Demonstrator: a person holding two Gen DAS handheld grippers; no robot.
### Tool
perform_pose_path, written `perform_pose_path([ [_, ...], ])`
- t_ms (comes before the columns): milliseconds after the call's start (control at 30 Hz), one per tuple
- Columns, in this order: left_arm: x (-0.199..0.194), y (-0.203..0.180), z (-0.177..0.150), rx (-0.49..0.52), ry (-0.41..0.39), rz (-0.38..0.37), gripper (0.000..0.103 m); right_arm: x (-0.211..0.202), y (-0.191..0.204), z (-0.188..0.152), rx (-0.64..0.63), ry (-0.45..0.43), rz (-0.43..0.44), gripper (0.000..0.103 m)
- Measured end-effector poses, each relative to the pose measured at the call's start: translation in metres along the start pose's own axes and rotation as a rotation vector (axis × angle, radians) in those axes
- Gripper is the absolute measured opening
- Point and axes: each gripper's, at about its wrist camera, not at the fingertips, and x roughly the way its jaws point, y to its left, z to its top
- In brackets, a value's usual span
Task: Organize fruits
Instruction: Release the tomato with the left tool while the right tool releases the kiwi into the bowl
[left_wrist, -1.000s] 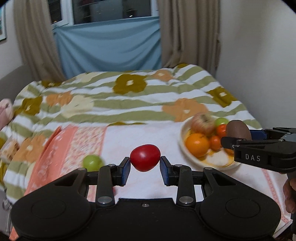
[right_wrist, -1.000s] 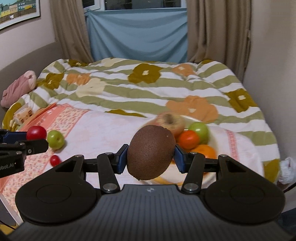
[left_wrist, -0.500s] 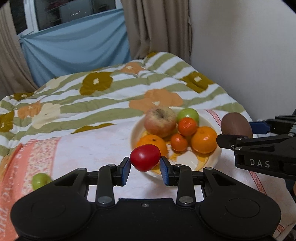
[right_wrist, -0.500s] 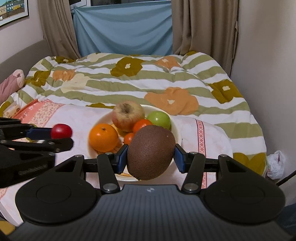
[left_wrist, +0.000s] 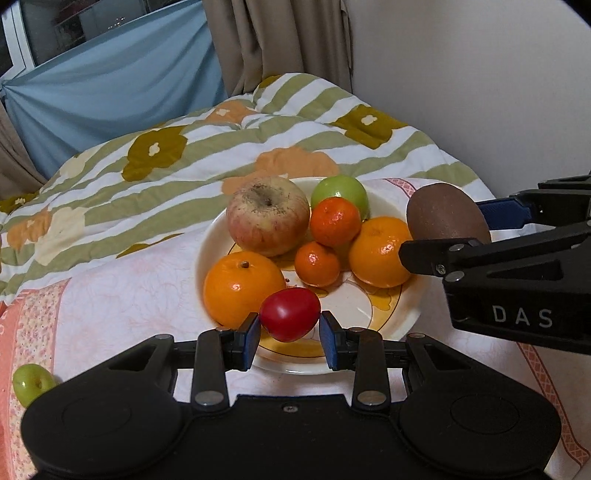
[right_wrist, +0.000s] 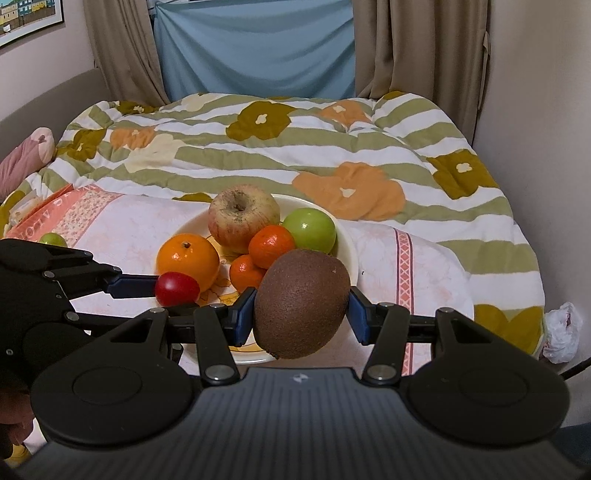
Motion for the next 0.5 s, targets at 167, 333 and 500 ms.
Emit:
perform_pose_path([
  [167, -0.002, 0.0, 0.003, 0.031, -0.017, 0.028, 0.078, 0.002, 0.002, 0.002, -0.006, -0.001, 0.008, 0.066],
  [333, -0.01, 0.009, 0.003, 0.007, -0.024, 0.028, 0.078, 0.004, 0.006, 0.006, -0.02, -0.004, 0.017, 0.066],
  [500, -0.016, 0.021, -0.001, -0.041, -0.015, 0.038, 0.079, 0.006, 0.012, 0.011, -0.028, -0.007, 0.037, 0.066],
])
